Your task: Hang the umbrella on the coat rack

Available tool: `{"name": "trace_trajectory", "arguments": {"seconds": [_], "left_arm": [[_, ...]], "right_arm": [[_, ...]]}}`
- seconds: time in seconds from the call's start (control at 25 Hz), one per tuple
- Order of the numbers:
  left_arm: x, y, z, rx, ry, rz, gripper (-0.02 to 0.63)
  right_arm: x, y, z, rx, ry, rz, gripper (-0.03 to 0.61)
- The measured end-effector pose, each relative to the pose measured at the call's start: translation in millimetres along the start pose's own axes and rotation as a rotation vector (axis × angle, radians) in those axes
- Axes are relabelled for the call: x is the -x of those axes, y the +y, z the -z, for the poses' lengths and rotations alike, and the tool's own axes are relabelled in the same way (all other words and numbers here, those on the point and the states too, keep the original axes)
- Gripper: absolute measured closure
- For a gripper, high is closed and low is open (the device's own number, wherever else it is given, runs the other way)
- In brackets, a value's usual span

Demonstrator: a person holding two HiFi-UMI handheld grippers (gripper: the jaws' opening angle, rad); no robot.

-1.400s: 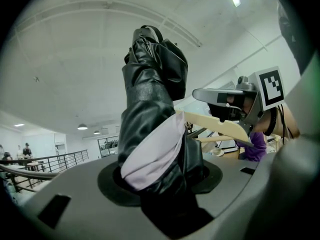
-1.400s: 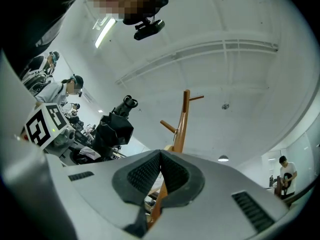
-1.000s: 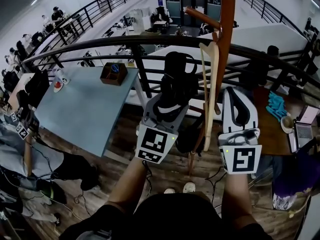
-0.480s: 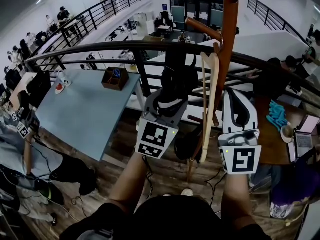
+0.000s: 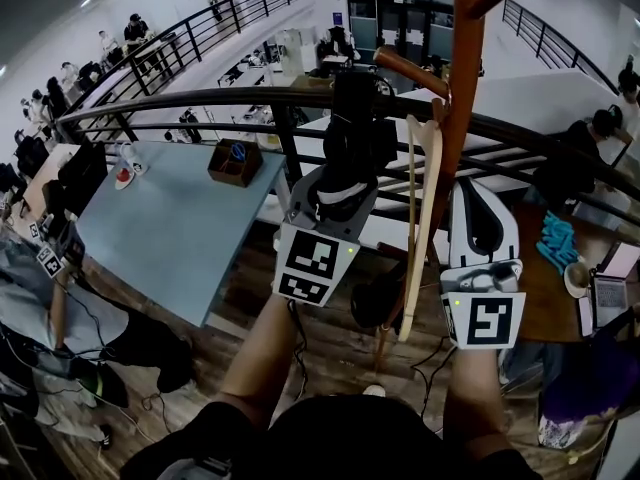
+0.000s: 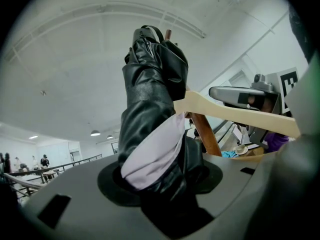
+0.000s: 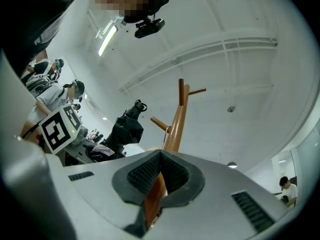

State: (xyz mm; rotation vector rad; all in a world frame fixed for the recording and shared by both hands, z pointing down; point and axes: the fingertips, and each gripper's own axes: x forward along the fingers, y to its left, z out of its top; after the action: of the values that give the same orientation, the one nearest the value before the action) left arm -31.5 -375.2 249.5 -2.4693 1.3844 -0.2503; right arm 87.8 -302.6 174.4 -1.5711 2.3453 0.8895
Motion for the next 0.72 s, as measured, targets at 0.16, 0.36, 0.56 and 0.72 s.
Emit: {"name": "trace_trajectory", "arguments": {"seconds": [0.16, 0.36, 0.56, 0.72], "left_arm": [[-7, 9, -10, -0.007, -0.008, -0.019, 0.377], [-15, 14, -14, -0.026, -0.005, -0.031, 0.377], [-25, 19, -13, -0.033, 0.003, -0.042, 0.376], [-30, 22, -13, -0.03, 0.01, -0.051, 0.377]], "right_arm": [[-3, -5, 1, -0.002, -0.001, -0.002, 0.551], [-3, -10, 5, 0.005, -0.004, 0.001, 0.551], [-7, -16, 10, 0.017, 0.002, 0.0, 0.551], [-7, -20, 12, 0.023, -0.002, 0.002, 0.551]]}}
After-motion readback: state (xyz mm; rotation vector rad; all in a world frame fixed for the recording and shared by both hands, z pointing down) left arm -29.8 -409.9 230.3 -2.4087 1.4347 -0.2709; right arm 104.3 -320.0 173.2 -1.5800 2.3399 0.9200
